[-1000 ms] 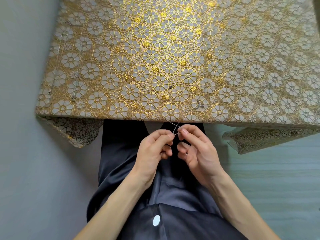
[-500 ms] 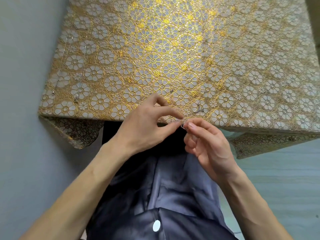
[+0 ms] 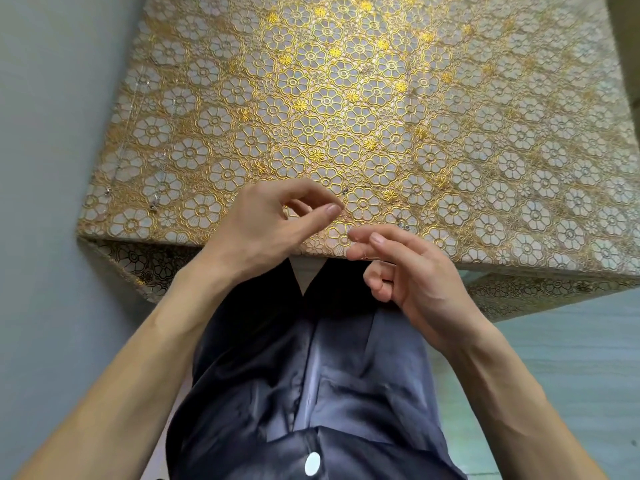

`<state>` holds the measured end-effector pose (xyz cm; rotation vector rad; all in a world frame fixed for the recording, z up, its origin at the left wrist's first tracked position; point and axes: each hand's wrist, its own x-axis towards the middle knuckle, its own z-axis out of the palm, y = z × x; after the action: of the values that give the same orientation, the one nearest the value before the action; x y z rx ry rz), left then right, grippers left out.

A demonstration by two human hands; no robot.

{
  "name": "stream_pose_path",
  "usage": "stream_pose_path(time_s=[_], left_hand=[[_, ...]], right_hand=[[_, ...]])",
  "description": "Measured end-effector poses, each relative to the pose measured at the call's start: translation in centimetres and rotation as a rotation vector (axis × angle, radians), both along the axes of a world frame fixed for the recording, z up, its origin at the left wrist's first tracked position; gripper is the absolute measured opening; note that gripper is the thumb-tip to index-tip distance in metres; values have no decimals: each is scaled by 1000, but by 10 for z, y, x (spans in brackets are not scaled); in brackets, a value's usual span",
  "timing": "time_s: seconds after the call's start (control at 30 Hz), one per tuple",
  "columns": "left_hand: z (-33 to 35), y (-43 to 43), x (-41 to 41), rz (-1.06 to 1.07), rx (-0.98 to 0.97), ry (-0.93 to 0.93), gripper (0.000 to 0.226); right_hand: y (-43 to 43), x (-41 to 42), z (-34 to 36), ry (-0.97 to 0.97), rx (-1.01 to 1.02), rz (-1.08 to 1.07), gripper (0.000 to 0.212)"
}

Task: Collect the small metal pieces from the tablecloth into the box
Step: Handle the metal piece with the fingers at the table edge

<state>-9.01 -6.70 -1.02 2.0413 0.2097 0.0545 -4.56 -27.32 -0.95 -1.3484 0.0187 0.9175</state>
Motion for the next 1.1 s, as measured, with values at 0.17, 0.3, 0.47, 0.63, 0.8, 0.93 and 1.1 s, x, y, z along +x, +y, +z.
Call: stream_pose_path(time_s=[0.17, 0.3, 0.47, 0.63, 0.8, 0.93, 1.1], left_hand=[[-2, 2, 3, 6, 2, 17, 10], [0, 1, 5, 13, 35, 6, 11], [1, 0, 4, 20, 52, -20, 9], [-2, -2, -3, 38, 129, -41, 14], [-1, -18, -29, 193, 293, -66, 17], [0, -43, -52, 231, 99, 164, 2], [-14, -54, -56, 275, -136, 309, 4]], right_hand=[[3, 0, -1, -91, -44, -12, 17], [3, 0, -4, -186, -95, -9, 12], [6, -1, -6, -284, -98, -14, 7], [6, -2, -9, -328, -116, 6, 7], [4, -7, -11, -359, -178, 17, 9], [-1, -14, -21, -489, -277, 49, 5], [-9, -23, -23, -680, -393, 85, 7]])
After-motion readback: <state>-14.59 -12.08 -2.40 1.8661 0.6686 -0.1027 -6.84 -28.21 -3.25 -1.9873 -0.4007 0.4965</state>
